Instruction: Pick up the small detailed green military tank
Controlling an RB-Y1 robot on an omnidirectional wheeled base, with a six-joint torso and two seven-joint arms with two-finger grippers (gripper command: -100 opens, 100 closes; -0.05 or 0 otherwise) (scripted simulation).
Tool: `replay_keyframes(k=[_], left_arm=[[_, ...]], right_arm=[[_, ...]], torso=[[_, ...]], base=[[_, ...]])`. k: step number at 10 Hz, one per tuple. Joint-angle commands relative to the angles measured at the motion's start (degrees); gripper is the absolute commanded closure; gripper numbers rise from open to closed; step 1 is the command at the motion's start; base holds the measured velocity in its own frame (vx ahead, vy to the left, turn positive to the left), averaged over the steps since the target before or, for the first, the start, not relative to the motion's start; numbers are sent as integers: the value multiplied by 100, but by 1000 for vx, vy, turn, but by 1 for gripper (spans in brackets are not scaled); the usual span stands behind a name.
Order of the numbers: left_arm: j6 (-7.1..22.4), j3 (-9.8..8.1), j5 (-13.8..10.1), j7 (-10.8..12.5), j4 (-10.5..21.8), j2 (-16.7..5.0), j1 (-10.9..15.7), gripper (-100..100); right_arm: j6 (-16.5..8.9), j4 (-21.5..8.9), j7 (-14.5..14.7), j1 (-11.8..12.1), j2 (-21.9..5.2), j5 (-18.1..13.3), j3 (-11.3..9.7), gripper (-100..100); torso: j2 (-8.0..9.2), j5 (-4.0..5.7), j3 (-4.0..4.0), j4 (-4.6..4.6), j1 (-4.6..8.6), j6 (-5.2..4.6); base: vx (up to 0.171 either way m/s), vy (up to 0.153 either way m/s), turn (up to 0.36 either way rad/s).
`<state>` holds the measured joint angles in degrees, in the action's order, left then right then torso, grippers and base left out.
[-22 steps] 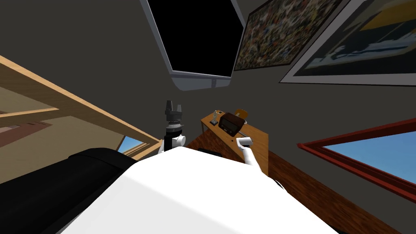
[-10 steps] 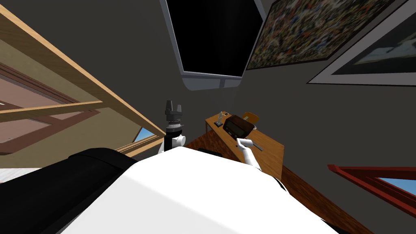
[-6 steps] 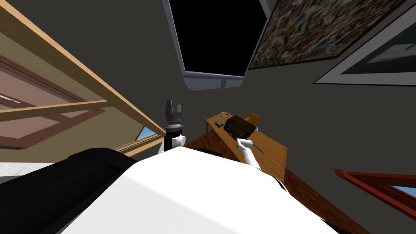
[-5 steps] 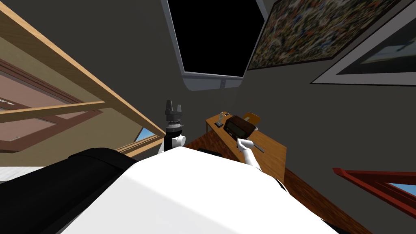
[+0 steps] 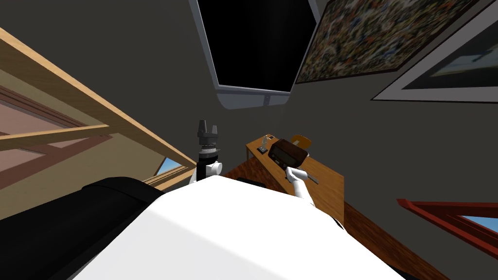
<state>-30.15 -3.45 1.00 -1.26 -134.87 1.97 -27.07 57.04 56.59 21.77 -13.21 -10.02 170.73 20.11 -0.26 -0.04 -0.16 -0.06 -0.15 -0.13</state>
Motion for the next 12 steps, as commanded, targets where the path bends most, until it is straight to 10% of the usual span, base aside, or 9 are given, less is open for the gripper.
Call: replay_keyframes(k=[1,12], left_arm=[[0,0,0,0,0,0,0,0],[0,0,0,0,0,0,0,0]], right_arm=[[-133,-59,286,1,13,46,286,-100],[-513,-176,2074,43,62,179,1530,-100]], torso=[[0,0,0,0,0,0],[-16,-2,-10,-4,9,-5]], base=[[80,56,-111],[51,51,-56]])
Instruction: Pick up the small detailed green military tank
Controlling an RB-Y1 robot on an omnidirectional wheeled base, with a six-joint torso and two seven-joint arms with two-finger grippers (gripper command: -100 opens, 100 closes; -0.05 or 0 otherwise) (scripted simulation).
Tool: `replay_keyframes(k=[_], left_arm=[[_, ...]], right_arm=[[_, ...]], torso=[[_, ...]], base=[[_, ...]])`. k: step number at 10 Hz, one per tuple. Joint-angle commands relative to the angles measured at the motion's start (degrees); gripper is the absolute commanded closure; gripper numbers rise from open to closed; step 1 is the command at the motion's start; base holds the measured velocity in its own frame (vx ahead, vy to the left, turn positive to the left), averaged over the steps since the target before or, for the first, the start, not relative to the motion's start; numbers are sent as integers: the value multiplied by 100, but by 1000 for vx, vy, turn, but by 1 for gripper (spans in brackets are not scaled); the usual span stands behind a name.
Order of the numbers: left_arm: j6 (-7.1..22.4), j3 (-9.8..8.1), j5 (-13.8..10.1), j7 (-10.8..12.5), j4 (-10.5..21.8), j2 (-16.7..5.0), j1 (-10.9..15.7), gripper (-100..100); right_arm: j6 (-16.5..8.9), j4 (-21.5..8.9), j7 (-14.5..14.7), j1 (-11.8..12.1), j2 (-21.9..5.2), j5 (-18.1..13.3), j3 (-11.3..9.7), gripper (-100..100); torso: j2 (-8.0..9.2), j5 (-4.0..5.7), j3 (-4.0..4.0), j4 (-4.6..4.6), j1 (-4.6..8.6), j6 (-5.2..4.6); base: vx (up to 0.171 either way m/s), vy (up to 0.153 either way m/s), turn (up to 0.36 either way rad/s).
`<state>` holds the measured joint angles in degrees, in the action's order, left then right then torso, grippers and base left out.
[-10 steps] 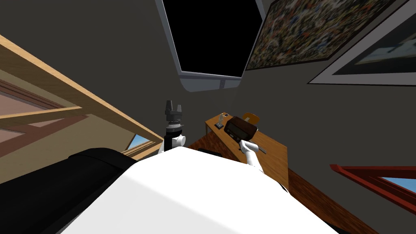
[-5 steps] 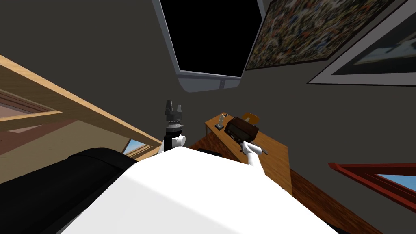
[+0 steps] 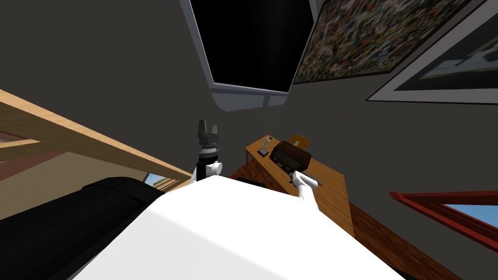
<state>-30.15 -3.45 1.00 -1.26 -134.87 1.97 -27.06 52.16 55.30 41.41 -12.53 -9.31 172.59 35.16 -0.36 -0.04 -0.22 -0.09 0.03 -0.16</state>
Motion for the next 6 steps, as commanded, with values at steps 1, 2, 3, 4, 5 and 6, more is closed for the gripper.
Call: replay_keyframes(k=[1,2,3,4,5,6], left_arm=[[0,0,0,0,0,0,0,0],[0,0,0,0,0,0,-1,0],[0,0,0,0,0,0,0,0],[0,0,0,0,0,0,0,0],[0,0,0,0,0,0,-1,0],[0,0,0,0,0,0,0,0]], right_arm=[[-153,-86,286,-11,7,36,286,-100],[-153,-86,444,-11,7,36,401,-100],[-153,-86,603,-11,7,36,401,-100],[-280,-125,769,4,24,81,664,-100],[-280,-125,932,4,24,81,777,-100],[-280,-125,1096,4,24,81,777,-100]], torso=[[0,0,0,0,0,0],[-6,0,-3,-1,-3,-4],[-10,-1,-5,-2,-8,0],[-4,1,-2,0,-1,3],[-10,0,-5,-1,-8,-1],[-10,-1,-5,-1,-12,2]], base=[[57,49,-130],[68,67,-65],[31,39,10],[60,65,-105],[57,78,-70],[26,36,0]])
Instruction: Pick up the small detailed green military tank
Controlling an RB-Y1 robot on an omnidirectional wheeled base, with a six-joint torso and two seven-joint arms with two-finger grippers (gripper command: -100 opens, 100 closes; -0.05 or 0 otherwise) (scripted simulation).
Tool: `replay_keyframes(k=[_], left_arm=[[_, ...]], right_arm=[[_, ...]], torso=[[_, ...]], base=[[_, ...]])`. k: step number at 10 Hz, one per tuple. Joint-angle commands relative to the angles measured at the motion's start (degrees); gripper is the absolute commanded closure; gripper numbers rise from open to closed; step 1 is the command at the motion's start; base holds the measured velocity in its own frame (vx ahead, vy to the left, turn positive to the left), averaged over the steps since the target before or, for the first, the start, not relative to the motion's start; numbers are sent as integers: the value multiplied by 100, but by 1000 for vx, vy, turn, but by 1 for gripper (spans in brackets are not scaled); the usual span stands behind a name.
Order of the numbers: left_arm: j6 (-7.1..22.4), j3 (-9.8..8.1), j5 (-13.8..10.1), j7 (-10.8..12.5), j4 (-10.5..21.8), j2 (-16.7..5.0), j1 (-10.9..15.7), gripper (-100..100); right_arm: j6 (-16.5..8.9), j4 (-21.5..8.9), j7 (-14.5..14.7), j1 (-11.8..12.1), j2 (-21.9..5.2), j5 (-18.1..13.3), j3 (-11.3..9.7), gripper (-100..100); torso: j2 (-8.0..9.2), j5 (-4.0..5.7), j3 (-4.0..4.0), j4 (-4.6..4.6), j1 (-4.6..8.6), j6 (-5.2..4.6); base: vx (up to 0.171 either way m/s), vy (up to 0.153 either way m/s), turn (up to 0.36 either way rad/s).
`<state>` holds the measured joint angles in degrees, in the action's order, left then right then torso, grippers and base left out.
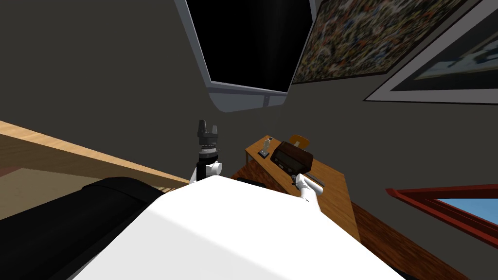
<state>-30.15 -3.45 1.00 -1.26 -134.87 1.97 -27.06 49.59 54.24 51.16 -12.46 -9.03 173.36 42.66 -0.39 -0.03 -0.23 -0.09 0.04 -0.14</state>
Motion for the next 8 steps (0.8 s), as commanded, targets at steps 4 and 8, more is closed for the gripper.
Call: replay_keyframes(k=[4,8], left_arm=[[0,0,0,0,0,0,0,0],[0,0,0,0,0,0,0,0]], right_arm=[[-275,-96,785,25,28,92,665,-100],[-292,-126,1029,19,15,96,760,100]], torso=[[-3,1,-2,-1,3,1],[5,2,3,1,10,0]], base=[[52,53,-72],[24,29,-18]])
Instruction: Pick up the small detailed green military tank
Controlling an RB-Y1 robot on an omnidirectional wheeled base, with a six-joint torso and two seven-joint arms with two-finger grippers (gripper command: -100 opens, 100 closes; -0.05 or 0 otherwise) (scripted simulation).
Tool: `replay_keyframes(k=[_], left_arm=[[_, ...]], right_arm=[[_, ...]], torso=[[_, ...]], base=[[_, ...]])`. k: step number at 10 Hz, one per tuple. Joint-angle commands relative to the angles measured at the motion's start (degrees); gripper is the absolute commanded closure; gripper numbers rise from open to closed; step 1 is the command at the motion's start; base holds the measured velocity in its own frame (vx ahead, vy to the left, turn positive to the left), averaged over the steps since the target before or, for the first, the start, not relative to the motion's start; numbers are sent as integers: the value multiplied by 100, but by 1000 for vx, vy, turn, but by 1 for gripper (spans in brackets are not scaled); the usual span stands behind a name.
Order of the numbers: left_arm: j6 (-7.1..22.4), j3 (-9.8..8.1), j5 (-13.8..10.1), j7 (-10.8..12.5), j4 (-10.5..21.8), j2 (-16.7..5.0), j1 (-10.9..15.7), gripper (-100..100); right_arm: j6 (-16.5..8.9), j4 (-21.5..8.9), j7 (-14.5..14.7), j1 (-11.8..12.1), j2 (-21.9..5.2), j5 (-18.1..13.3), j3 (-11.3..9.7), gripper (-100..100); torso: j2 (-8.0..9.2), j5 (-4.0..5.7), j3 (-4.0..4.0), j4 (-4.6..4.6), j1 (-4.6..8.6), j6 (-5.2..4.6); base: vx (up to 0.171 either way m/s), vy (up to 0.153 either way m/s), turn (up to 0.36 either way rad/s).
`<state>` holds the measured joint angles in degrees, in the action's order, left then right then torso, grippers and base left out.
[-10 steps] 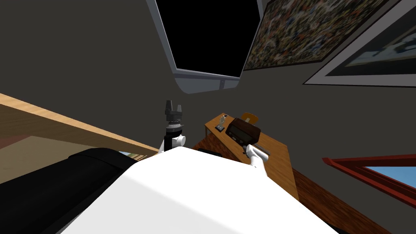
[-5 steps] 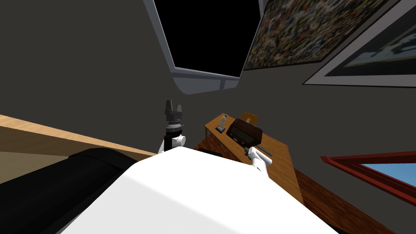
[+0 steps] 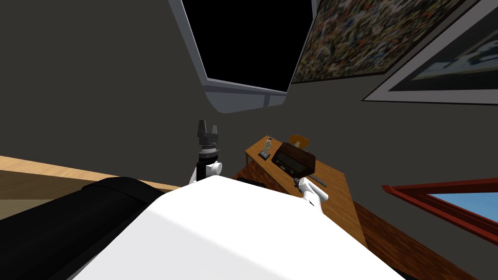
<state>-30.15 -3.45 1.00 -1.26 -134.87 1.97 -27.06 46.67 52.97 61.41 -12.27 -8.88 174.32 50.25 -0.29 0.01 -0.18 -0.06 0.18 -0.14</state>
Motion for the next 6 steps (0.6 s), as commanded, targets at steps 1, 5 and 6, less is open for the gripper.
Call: replay_keyframes(k=[1,5,6], left_arm=[[0,0,0,0,0,0,0,0],[0,0,0,0,0,0,0,0],[0,0,0,0,0,0,0,0]], right_arm=[[0,0,0,0,0,0,0,100],[0,1,1,0,-1,0,0,0],[143,69,-285,-8,-3,-48,-286,100]], torso=[[0,0,0,0,0,0],[0,3,0,0,5,1],[0,3,0,0,5,1]], base=[[-2,0,-12],[0,0,0],[-43,-73,124]])
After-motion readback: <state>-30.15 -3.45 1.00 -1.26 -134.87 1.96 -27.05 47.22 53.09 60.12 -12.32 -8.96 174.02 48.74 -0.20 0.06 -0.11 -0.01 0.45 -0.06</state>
